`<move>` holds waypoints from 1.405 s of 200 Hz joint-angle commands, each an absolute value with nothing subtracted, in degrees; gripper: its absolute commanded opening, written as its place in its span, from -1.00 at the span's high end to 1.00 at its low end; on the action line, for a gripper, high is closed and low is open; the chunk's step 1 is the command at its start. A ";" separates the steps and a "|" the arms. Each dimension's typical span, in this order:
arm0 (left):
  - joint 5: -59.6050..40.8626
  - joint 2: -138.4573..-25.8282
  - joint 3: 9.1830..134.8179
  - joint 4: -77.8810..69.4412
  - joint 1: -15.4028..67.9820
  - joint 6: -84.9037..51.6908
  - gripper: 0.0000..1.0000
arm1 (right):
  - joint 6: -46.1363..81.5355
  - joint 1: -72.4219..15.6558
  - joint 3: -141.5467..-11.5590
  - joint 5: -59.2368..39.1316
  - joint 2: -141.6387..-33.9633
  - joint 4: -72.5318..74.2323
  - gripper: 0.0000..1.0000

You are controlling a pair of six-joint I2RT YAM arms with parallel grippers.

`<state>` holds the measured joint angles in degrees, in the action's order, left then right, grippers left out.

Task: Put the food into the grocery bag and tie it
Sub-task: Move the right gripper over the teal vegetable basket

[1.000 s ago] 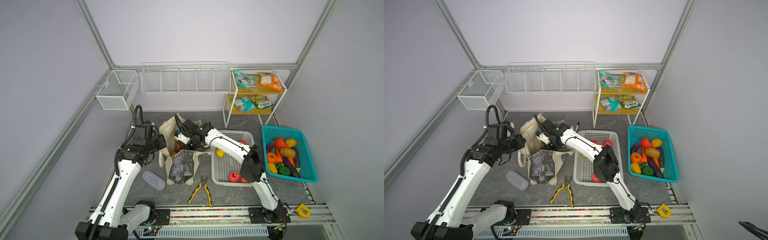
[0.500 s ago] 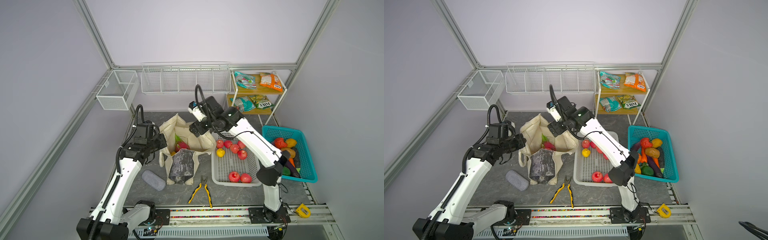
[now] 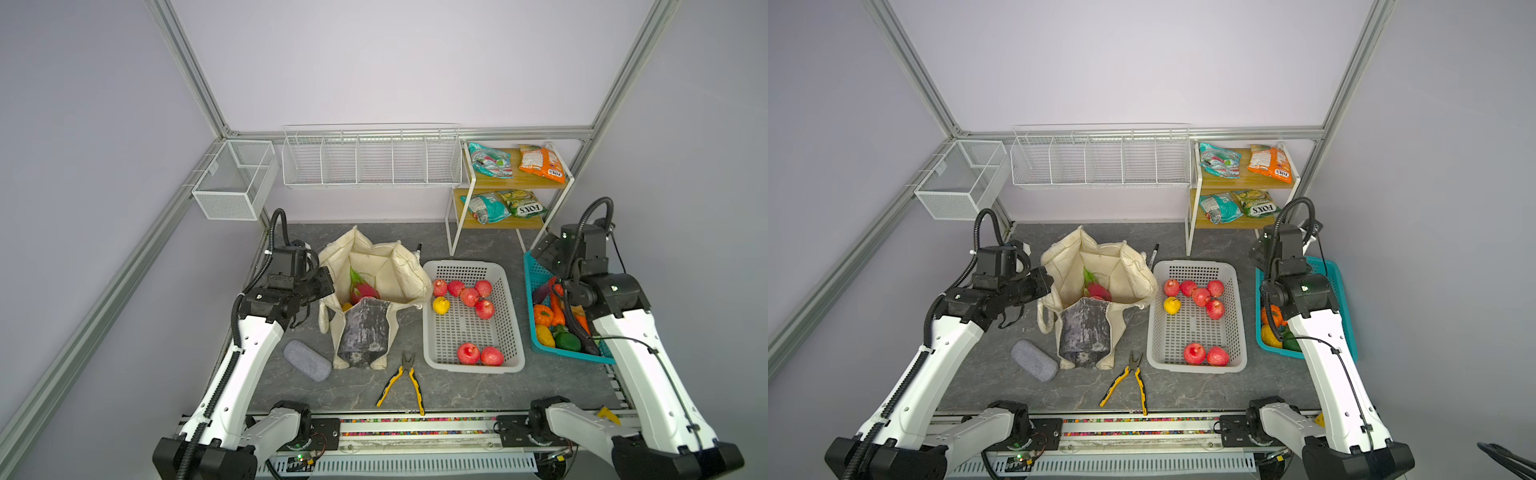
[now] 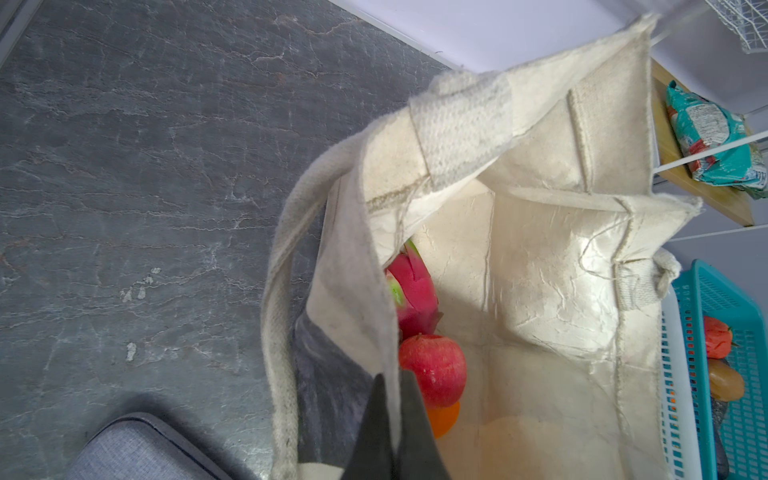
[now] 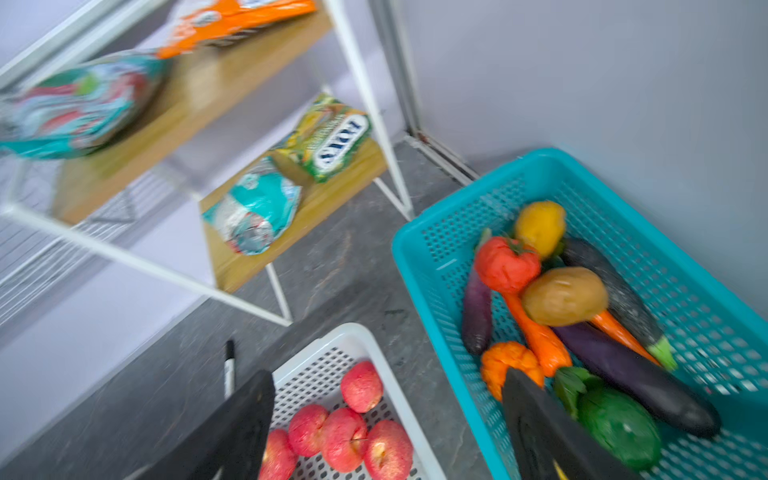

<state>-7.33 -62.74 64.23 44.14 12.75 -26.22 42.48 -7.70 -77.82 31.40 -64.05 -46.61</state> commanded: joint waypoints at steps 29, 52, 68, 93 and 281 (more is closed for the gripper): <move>-9.36 -60.75 62.63 42.04 12.74 -25.96 1.00 | 50.87 5.30 -73.10 23.86 -66.86 -51.83 -0.76; -9.31 -60.05 61.92 41.85 12.74 -26.09 1.00 | 51.25 11.81 -69.95 14.63 -68.73 -49.29 -0.76; -9.47 -59.59 61.44 41.42 12.74 -26.50 1.00 | 53.31 15.64 -68.42 10.47 -70.00 -48.38 -0.77; -9.75 -59.54 61.34 40.94 12.74 -26.48 1.00 | 56.00 19.64 -65.79 5.76 -70.98 -43.79 -0.83; -8.26 -58.19 59.41 39.19 12.74 -26.47 1.00 | 73.56 26.77 -71.79 5.54 -90.59 -44.18 -0.88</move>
